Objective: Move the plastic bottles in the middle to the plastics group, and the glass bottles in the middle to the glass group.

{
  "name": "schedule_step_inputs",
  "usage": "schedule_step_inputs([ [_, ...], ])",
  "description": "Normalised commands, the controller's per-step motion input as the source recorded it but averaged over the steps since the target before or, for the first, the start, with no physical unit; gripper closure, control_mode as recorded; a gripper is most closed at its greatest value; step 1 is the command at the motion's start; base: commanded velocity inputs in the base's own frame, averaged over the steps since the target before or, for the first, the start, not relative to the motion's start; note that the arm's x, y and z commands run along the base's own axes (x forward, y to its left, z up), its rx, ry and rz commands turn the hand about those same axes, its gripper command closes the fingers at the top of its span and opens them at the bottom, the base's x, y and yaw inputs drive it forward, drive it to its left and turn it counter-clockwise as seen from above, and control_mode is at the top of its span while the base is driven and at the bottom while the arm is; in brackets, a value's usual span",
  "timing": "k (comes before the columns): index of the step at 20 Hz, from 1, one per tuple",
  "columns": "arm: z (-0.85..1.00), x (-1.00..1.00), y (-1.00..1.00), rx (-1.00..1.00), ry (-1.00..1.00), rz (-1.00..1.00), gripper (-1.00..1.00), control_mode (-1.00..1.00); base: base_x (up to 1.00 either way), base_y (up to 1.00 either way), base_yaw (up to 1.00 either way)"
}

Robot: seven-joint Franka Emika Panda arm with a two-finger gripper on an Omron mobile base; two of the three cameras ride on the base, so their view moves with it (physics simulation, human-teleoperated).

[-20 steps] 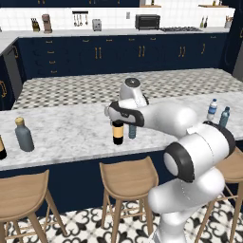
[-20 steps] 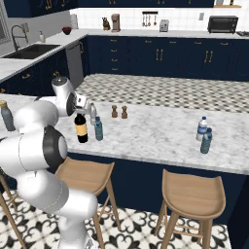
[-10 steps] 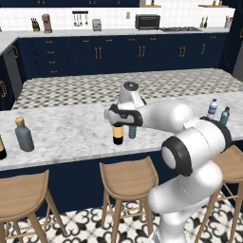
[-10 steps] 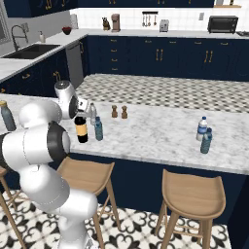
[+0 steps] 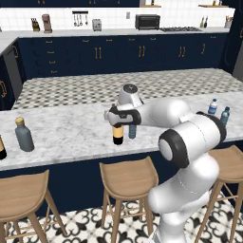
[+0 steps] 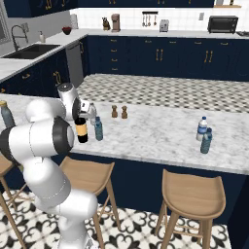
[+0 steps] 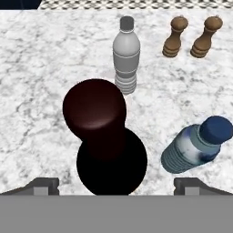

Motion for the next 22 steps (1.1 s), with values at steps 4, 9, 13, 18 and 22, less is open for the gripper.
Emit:
schedule_step_inputs([
  [4,-0.05,0.20,0.00,0.00,0.00,0.00,-1.00,-1.00,0.00,0.00,0.00],
  [9,0.00,0.00,0.05,0.00,0.01,0.01,-1.00,-1.00,0.00,0.00,0.00],
  [13,0.00,0.00,0.18,-0.03,0.02,0.03,-1.00,-1.00,0.00,0.00,0.00],
  [18,-0.04,0.00,0.12,-0.02,0.03,0.03,-1.00,-1.00,0.00,0.00,0.00],
  [22,-0.11,0.01,0.00,0.00,0.00,0.01,-1.00,-1.00,0.00,0.00,0.00],
])
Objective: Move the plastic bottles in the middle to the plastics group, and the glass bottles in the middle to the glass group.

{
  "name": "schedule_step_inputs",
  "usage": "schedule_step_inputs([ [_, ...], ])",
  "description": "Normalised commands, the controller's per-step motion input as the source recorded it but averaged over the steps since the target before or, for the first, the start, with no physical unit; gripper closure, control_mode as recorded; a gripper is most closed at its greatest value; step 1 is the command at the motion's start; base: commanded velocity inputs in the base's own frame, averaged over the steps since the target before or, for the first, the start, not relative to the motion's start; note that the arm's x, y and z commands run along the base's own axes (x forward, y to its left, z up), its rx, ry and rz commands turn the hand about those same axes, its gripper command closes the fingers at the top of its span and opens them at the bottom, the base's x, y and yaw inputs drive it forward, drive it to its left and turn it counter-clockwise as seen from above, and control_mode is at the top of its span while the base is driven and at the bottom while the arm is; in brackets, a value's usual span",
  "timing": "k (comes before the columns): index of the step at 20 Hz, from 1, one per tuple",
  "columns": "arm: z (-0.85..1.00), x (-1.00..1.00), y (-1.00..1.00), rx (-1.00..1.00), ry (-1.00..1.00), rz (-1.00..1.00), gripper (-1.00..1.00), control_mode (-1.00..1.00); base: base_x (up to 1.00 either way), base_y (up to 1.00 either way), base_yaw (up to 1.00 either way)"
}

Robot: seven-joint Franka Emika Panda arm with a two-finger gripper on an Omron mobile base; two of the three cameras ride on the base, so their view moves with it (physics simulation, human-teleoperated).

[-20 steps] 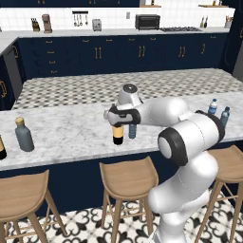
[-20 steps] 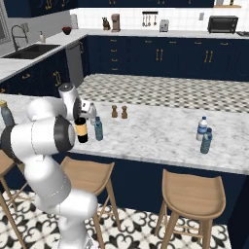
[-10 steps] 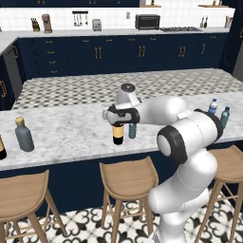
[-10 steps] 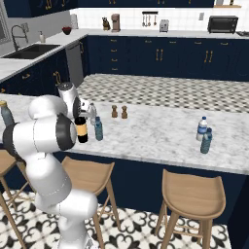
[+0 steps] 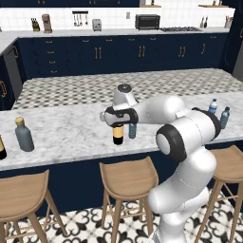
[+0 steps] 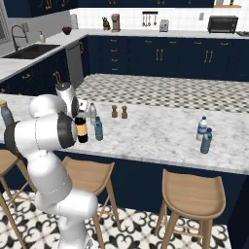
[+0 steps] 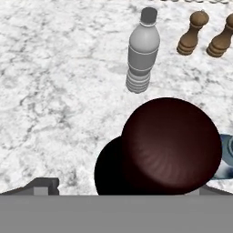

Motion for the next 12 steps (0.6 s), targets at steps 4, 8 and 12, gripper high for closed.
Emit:
schedule_step_inputs([
  [4,-0.02,0.00,-0.01,0.00,0.00,0.00,-1.00,-1.00,0.00,0.00,0.00],
  [8,-0.07,0.02,0.00,0.00,0.00,0.00,-1.00,-1.00,0.00,0.00,0.00],
  [12,-0.21,0.01,0.00,0.00,0.00,0.00,-1.00,-1.00,0.00,0.00,0.00],
])
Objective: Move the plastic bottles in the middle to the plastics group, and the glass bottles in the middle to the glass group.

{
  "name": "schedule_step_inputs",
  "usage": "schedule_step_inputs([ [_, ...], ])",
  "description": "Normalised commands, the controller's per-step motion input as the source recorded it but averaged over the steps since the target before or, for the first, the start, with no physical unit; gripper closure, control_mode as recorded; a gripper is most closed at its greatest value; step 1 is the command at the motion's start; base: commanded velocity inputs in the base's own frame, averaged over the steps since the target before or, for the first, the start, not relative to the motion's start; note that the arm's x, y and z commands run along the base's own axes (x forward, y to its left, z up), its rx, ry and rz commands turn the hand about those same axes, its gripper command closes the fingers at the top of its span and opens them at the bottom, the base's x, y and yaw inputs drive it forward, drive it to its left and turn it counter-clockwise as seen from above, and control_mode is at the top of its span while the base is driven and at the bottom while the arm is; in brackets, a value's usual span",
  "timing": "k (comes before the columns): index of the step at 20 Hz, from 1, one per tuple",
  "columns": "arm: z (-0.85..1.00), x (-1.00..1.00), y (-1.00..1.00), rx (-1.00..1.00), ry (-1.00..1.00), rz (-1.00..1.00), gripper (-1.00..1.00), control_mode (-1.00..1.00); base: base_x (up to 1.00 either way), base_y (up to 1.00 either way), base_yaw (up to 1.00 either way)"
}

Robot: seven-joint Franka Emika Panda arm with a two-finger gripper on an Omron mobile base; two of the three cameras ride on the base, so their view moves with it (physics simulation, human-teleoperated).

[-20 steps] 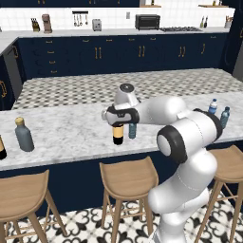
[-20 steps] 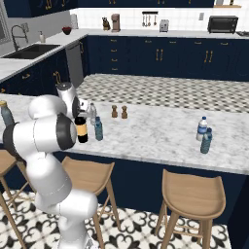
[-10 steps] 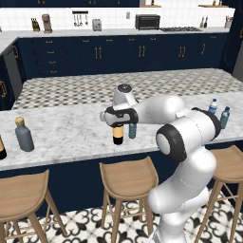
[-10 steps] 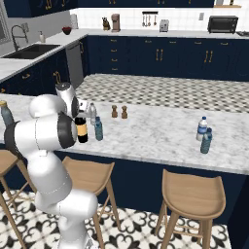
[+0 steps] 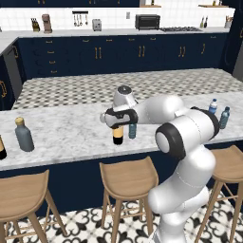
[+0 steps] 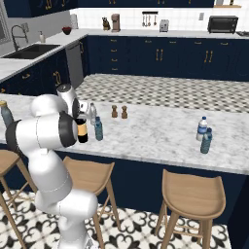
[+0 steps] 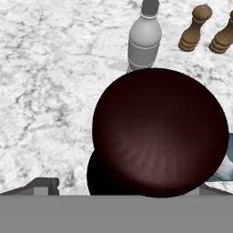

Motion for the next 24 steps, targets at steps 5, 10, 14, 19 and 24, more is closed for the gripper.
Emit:
schedule_step_inputs([
  [5,-0.13,0.00,-0.02,0.00,0.00,0.00,-1.00,-1.00,0.00,0.00,0.00],
  [10,-0.09,0.00,-0.10,0.00,0.00,-0.02,-1.00,-1.00,0.00,0.00,0.00],
  [14,-0.09,0.00,-0.13,0.00,0.00,-0.05,-1.00,-1.00,0.00,0.00,0.00],
  [19,0.00,0.00,0.00,0.00,0.00,0.00,1.00,-1.00,0.00,0.00,0.00],
  [24,0.00,0.00,0.00,0.00,-0.01,0.00,1.00,-1.00,0.00,0.00,0.00],
])
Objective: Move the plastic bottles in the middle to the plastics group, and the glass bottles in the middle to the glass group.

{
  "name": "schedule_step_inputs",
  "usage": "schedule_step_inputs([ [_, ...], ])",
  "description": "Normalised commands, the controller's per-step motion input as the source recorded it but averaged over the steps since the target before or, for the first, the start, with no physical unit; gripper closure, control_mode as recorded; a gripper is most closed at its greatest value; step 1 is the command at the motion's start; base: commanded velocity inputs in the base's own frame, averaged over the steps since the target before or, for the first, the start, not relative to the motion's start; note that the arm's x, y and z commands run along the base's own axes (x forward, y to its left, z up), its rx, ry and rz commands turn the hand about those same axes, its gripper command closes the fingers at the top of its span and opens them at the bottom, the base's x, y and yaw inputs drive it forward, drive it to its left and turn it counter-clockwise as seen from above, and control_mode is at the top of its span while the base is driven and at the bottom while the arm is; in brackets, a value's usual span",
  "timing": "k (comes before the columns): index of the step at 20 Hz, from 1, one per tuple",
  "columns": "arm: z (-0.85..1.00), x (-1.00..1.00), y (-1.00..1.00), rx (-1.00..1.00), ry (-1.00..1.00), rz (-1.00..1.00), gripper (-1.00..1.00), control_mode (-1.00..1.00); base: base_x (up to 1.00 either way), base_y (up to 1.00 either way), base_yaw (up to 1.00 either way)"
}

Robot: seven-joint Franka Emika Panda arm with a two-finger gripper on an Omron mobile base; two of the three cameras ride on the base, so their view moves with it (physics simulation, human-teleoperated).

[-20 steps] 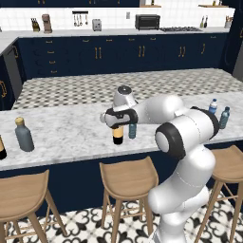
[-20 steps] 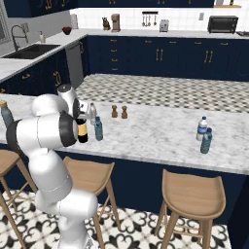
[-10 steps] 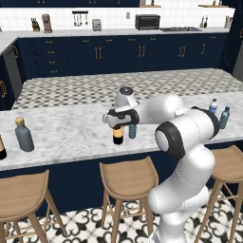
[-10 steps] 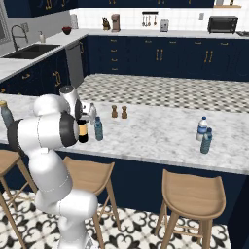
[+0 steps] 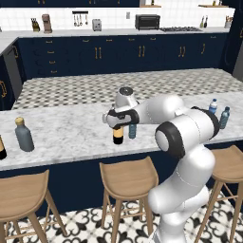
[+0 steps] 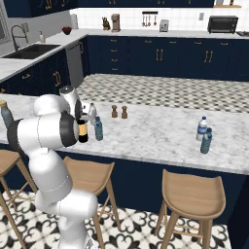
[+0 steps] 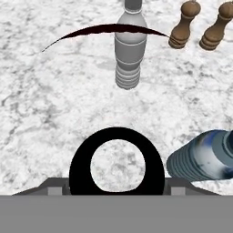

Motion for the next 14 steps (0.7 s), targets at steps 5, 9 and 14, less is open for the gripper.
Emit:
schedule_step_inputs([
  [5,0.40,-0.47,0.26,0.00,-0.11,0.09,1.00,-1.00,0.00,0.00,0.00],
  [9,0.45,-0.68,0.81,0.00,-0.04,0.27,1.00,-1.00,0.00,0.00,0.00],
  [14,0.33,-0.34,0.96,0.00,0.00,0.33,1.00,-1.00,0.00,0.00,0.00],
])
